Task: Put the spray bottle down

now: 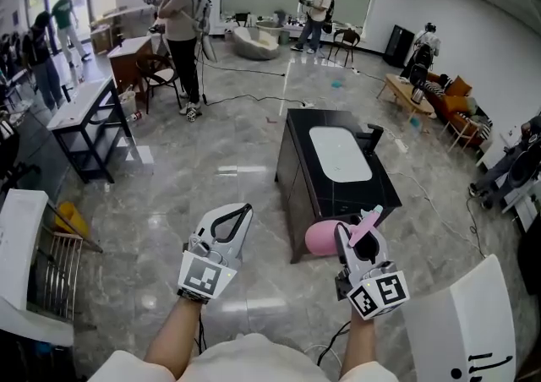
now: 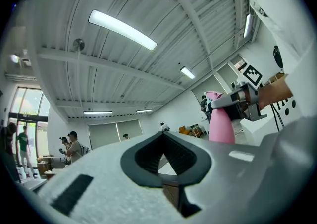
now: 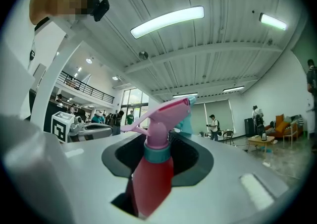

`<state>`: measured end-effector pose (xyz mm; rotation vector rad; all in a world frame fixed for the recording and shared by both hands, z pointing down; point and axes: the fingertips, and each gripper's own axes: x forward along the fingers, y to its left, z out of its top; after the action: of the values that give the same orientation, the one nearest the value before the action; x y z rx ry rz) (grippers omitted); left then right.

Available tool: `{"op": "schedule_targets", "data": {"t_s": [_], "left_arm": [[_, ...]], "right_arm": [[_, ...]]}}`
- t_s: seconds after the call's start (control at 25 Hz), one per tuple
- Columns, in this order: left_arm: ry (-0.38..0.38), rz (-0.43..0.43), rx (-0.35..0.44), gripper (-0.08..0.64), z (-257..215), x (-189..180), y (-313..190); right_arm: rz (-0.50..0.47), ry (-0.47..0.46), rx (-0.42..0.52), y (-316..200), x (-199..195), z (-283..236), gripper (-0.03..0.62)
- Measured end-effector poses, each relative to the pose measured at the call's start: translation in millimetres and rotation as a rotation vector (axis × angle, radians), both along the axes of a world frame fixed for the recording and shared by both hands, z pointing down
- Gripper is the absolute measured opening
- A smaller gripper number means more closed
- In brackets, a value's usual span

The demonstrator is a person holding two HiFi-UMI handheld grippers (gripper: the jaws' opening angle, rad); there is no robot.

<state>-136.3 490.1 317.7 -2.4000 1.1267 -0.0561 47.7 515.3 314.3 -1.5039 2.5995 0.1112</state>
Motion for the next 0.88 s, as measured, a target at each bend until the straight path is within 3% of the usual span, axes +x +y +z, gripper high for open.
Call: {"op": "schedule_targets", "data": {"t_s": [0.24,0.44,0.64,0.76,0.88], "left_arm": [[0.014,0.018,-0.010,0.003,8,-30,-5],[-0.024,-0.070,0.010,0.005,11,-43,-31],[0.100,-0.035,-0.007,0.005,14,-42,-65],[-0.020,-0.092,0.002,0.005,28,-37,-97],[0.010,-0.077,-0.011,0.005,28,-24,-145]], "right_arm": [[0.029,0.019,-0.009,0,-30,5,0.152],[0.035,0.009,-0.004,-15,-36,2,0.152],[0.031,0.010,0.004,-50,-29,8,0.152],[0.024,0.000,0.008,-84,-23,12,0.152],[0.014,-0.011,0.016,-130,-12,14,0.152]]}}
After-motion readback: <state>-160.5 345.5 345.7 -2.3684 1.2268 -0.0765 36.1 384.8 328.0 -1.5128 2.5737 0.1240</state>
